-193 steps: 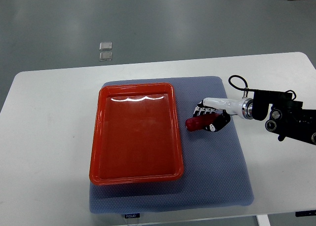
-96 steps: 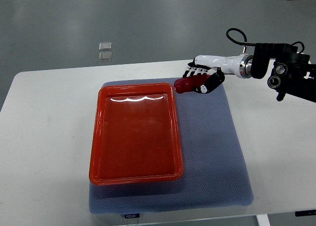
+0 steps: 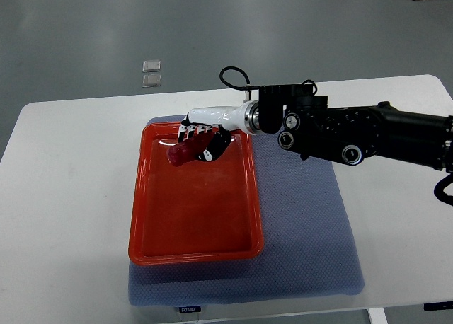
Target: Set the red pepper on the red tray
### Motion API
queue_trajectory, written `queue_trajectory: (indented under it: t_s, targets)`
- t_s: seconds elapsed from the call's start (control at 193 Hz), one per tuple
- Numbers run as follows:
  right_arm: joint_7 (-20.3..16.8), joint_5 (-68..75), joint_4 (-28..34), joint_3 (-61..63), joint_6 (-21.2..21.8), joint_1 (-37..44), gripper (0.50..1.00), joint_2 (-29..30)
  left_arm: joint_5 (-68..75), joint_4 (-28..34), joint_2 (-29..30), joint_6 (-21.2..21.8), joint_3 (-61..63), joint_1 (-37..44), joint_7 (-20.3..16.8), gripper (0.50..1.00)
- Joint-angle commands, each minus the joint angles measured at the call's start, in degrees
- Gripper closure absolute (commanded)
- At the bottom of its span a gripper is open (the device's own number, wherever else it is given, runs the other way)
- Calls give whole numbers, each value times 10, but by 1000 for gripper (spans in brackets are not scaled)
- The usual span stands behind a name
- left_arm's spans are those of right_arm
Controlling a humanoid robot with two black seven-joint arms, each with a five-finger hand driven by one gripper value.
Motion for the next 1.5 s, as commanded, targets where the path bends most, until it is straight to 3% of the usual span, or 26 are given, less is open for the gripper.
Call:
queue_trajectory:
  t_s: [0.0,0.436,0.514,0.69,0.763,0.986,1.188,1.328,1.494]
  targets:
    - [0,-1,-30,-15,-7,-6,1000,43,0,-1,0,0,0,0,0,500]
    - [4,-8,-75,-28,-26,-62,1000,43,0,-1,0,0,-1,0,0,500]
    - [4,-7,-75,-28,-29,-68,940,43,0,-1,0,0,0,0,0,500]
    - [4,-2,-75,-21,-35,-70,691,43,0,-1,0,0,-1,0,0,500]
    - [4,-1,-74,-18,-35,-70,638,43,0,0,0,0,-1,0,0,500]
    - [4,2,-73,23,-34,-67,611,43,0,2,0,0,-1,0,0,500]
    - [15,31,-73,179,-35,-76,613,43,0,2,0,0,0,0,0,500]
    - [48,133,-74,326,-39,-137,613,14,0,2,0,0,0,0,0,500]
    - [70,266,-74,476,-44,-234,611,20,0,0,0,0,0,0,0,500]
